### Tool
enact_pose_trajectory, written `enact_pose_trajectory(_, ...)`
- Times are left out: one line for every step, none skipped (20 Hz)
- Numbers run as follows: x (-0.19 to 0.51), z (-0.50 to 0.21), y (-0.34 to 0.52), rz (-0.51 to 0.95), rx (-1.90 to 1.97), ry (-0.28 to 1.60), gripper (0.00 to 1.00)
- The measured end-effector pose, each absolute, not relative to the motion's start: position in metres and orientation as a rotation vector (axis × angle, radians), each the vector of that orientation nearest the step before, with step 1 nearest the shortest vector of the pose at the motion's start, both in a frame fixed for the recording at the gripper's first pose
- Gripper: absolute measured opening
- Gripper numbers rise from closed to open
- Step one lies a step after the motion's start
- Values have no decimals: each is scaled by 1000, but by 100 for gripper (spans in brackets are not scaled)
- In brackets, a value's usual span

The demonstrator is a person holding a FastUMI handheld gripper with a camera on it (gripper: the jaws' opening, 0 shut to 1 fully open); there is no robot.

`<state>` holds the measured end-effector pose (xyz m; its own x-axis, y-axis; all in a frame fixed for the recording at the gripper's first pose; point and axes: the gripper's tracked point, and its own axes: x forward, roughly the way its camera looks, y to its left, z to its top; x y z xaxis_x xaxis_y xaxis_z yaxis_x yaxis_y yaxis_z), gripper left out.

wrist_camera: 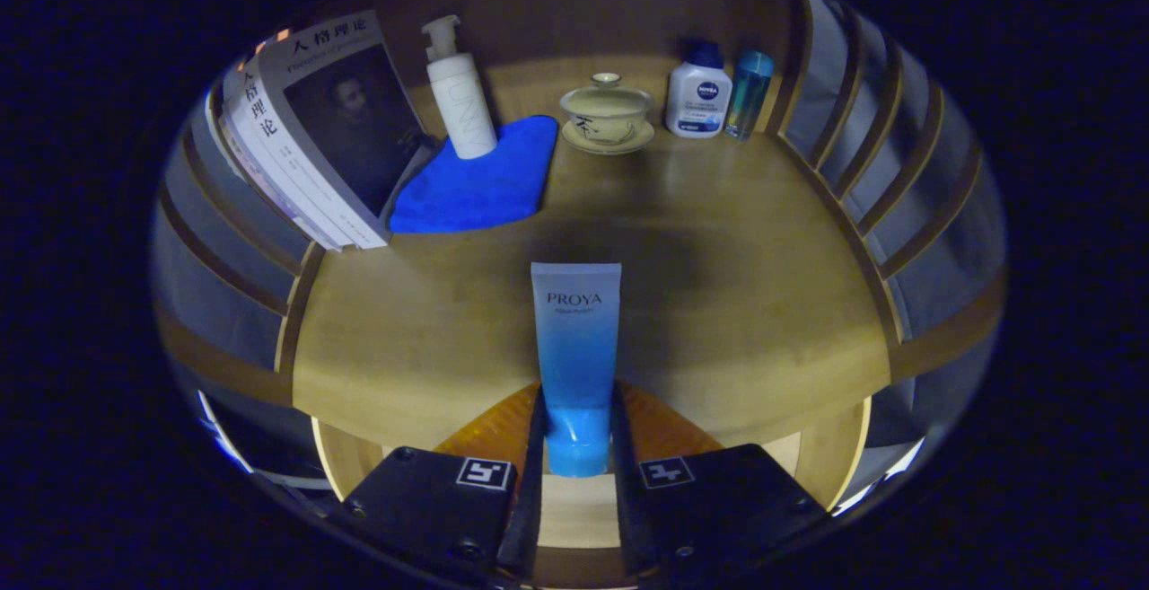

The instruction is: Pull open the drawer, take out the items inside it, and place them on the countertop above the cabinet.

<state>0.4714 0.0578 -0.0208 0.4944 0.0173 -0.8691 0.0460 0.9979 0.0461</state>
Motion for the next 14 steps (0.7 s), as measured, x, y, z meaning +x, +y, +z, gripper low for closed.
enact_pose_trajectory(472,-22,57,-23,63,1055,39)
enact_pose_trajectory(473,-23,58,-28,64,1058,40)
enact_pose_trajectory(473,-24,58,-28,65,1058,40)
enact_pose_trajectory(473,-24,57,-26,67,1061,41)
enact_pose_trajectory(474,-24,57,-22,66,1063,42)
enact_pose_trajectory(473,-25,57,-21,65,1062,42)
enact_pose_trajectory(472,-24,56,-22,65,1065,43)
enact_pose_trajectory(472,-24,54,-28,70,1063,43)
enact_pose_trajectory(473,-23,55,-27,86,1048,45)
enact_pose_trajectory(473,-22,54,-28,91,1040,47)
enact_pose_trajectory(472,-21,54,-29,107,1027,51)
enact_pose_trajectory(471,-18,55,-28,115,1018,55)
enact_pose_trajectory(469,-15,55,-27,123,1008,59)
enact_pose_trajectory(467,-11,54,-28,130,993,63)
